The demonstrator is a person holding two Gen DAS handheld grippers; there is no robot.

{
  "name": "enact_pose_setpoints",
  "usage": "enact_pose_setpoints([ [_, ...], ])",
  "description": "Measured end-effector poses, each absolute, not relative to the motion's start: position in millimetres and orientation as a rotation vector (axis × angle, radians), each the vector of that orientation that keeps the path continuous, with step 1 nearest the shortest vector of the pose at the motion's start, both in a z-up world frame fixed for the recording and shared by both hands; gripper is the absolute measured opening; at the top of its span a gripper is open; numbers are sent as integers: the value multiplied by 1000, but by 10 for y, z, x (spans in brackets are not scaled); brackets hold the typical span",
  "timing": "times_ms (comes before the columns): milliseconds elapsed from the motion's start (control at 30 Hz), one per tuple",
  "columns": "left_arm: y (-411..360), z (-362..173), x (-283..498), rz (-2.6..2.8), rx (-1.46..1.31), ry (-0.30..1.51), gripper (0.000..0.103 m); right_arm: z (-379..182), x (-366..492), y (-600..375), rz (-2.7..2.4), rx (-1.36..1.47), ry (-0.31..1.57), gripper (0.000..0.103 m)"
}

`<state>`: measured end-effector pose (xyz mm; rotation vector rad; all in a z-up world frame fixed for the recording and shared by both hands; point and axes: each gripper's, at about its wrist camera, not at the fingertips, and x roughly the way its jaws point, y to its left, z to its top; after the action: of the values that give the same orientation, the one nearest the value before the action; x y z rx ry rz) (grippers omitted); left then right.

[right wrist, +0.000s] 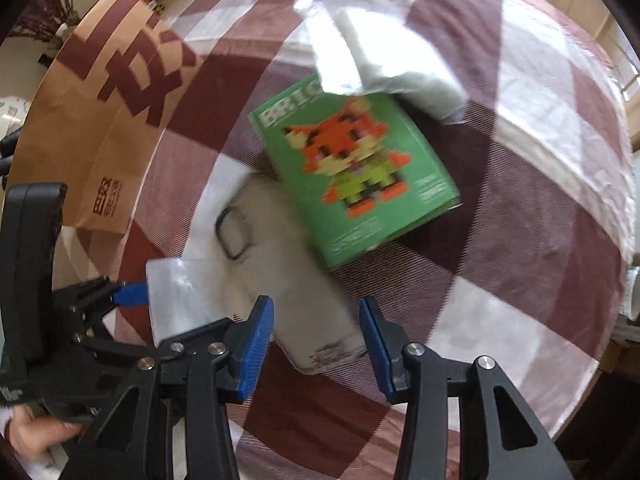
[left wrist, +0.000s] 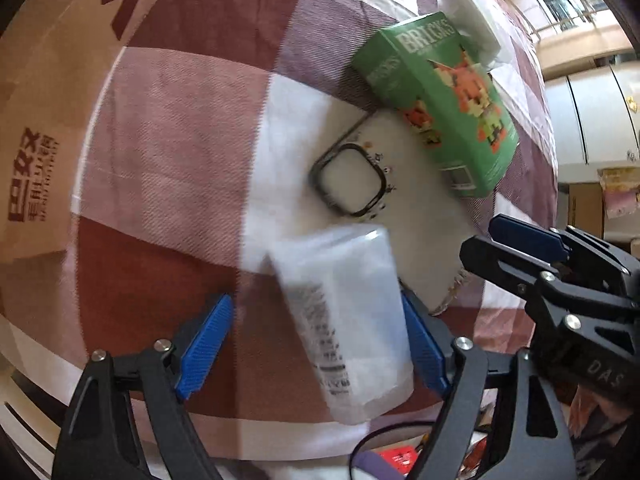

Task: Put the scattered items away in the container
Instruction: 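Grasp the white plastic bottle with the left tool while the right tool grasps the clear phone case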

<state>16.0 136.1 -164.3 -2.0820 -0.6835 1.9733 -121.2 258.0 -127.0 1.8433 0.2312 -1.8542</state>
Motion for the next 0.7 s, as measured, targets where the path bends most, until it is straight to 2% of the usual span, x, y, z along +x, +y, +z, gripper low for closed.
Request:
enact_pose_setpoints([
  [67,1299,-1650,160,1962,-2080,-645,64,-1326,-1163,2517,-1824,1852,246,46],
  [200,1297,-1635,173,1954,-2054,-530,57,-1445,-1071,2406,-1826,1859,278,46],
  [333,1331,-1606,173,1961,-2033,-420,52,-1437,-957,2277,-1876,1769,450,46],
  [467,1295,-1623,149,1939,-2033,-420,50,-1460,-887,2195,-1791,1727,511,64],
  [700,1175,-1596,175,1930,-2031,-398,48,-1571,-888,2163,-1836,1755,597,76],
])
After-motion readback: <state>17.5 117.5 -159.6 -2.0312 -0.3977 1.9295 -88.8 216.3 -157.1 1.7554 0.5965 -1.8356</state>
